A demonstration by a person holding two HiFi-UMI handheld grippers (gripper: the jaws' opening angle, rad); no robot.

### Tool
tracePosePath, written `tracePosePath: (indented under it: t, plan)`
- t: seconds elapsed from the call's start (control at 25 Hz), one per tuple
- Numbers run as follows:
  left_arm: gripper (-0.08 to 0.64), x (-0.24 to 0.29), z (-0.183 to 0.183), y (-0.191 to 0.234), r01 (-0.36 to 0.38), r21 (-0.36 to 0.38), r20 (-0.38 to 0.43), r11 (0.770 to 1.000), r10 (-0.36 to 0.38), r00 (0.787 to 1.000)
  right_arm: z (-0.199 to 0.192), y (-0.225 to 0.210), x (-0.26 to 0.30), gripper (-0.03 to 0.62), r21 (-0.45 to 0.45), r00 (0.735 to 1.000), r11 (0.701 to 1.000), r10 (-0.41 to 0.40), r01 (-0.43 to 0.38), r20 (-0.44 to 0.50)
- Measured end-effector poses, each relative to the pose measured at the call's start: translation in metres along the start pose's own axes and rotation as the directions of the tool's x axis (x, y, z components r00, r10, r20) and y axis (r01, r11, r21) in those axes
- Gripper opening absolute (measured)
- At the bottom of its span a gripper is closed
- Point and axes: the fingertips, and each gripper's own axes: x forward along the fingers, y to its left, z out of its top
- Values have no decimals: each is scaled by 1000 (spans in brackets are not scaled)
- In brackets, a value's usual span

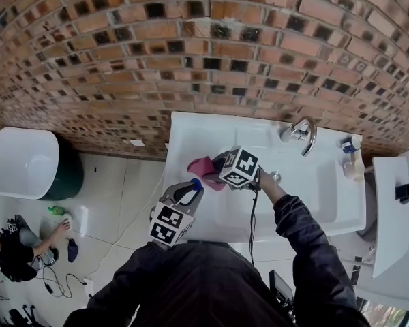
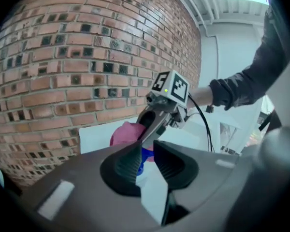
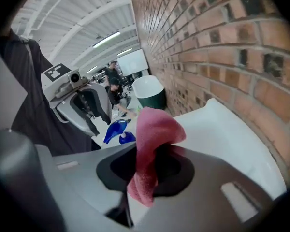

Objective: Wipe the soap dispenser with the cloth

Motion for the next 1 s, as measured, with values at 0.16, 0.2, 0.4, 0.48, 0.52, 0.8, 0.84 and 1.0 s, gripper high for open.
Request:
tracePosePath:
  t: [0.16,0.2,0.4,0.48,0.52,0.8,0.84,1.0]
  plan:
    - [81,5,-3,-2,-3,-17,-6,1000,2,1000,-1,1,18,72,30,974,985,174,-172,-146]
    - [81,5,-3,-2,-5,-18,-5,1000,5,1000,-4,1,23,72,47,962,977,211,-206,-175]
    - [78,4,-2,-3,-6,-33,1,999,6,1000,-27,-4,47,72,108,915,955,297,-277,-273]
    - [77,3,-2,-3,-13,-34,2,999,13,1000,-40,-8,60,72,124,903,954,298,-273,-310]
    - [77,3,-2,-3,-15,-36,3,999,15,1000,-47,-10,66,72,129,896,955,295,-267,-333]
    - [74,1,-3,-3,-19,-44,10,999,20,1000,-76,-19,92,72,123,870,968,252,-220,-424]
    - [74,1,-3,-3,-20,-46,11,999,21,1000,-74,-19,90,72,105,870,970,245,-221,-428]
    - [74,0,-3,-3,-21,-41,12,999,22,1000,-44,-18,69,72,31,888,968,239,-247,-393]
